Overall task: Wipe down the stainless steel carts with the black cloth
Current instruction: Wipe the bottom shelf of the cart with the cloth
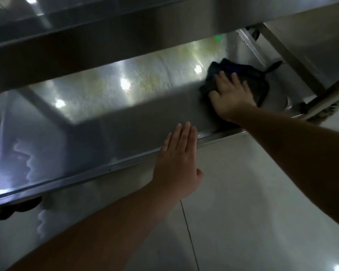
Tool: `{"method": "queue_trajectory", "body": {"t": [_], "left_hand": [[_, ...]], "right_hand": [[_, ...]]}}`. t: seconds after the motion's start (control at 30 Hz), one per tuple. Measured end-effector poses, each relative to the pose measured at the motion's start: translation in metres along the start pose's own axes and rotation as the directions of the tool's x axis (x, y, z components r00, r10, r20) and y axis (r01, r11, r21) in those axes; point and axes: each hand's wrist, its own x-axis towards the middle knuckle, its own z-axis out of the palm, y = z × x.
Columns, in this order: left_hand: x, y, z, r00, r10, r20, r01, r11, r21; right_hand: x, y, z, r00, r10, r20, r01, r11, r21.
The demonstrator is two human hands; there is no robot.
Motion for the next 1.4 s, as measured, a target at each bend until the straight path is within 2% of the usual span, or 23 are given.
{"method": "queue_trajectory", "body": {"t": [0.07,0.17,0.27,0.33,0.4,0.47,0.53,0.6,0.73,0.9,1.0,1.07,1.17,1.27,1.33,1.4], "left_hand": [[0.003,-0.002,-0.004,1.0,0.008,0.028,-0.007,0.999,-0.036],[0.005,-0.007,-0.02,0.999,0.011,0.042,-0.001,0.976,-0.219],[-0.006,-0.028,-0.036,1.0,-0.007,-0.007,0.005,0.958,-0.286],[-0.024,-0.058,-0.045,0.999,-0.024,-0.025,0.017,0.968,-0.25],[-0.048,-0.099,-0.053,0.997,-0.063,-0.035,0.055,0.975,-0.214],[-0.076,-0.148,-0.061,0.988,-0.148,-0.034,0.142,0.979,-0.145],[-0.106,-0.195,-0.066,0.97,-0.243,-0.027,0.241,0.969,-0.056],[-0.131,-0.23,-0.064,0.932,-0.359,-0.043,0.358,0.933,-0.017],[-0.159,-0.253,-0.044,0.84,-0.538,-0.066,0.537,0.843,-0.039],[-0.159,-0.256,-0.032,0.839,-0.538,-0.075,0.536,0.843,-0.053],[-0.158,-0.257,-0.034,0.843,-0.535,-0.055,0.534,0.845,-0.045],[-0.159,-0.256,-0.037,0.847,-0.531,-0.036,0.53,0.847,-0.04],[-0.16,-0.253,-0.039,0.853,-0.522,-0.028,0.521,0.853,-0.032],[-0.162,-0.251,-0.037,0.855,-0.519,-0.021,0.518,0.855,-0.039],[-0.164,-0.252,-0.037,0.85,-0.527,-0.026,0.525,0.849,-0.064],[-0.163,-0.252,-0.036,0.852,-0.522,-0.047,0.518,0.852,-0.076]], "right_hand": [[0.0,-0.045,0.008,0.986,-0.162,0.049,0.163,0.987,-0.011],[-0.01,-0.088,0.015,0.917,-0.38,0.122,0.384,0.923,-0.01],[-0.009,-0.077,0.011,0.889,-0.443,0.114,0.449,0.893,-0.031],[-0.003,-0.052,0.003,0.923,-0.38,0.06,0.383,0.922,-0.06],[0.002,-0.019,-0.011,0.977,-0.208,-0.043,0.206,0.978,-0.038],[0.004,0.011,-0.022,0.993,-0.051,-0.107,0.042,0.996,-0.084],[0.005,0.024,-0.022,0.997,-0.017,-0.073,0.008,0.993,-0.115],[0.007,0.015,-0.015,0.999,0.007,-0.034,-0.009,0.997,-0.075],[0.01,-0.045,0.002,0.999,0.036,-0.017,-0.037,0.994,-0.103],[-0.008,-0.174,0.05,0.978,-0.21,0.016,0.21,0.97,-0.119],[-0.018,-0.248,0.075,0.925,-0.375,0.057,0.379,0.917,-0.121],[-0.025,-0.273,0.082,0.895,-0.443,0.059,0.447,0.888,-0.105],[-0.025,-0.26,0.077,0.866,-0.498,0.054,0.501,0.86,-0.101],[-0.019,-0.202,0.059,0.866,-0.498,0.05,0.5,0.855,-0.137],[-0.013,-0.143,0.043,0.928,-0.373,-0.002,0.369,0.918,-0.144],[-0.012,-0.078,0.023,0.983,-0.17,-0.067,0.161,0.978,-0.13]]}}
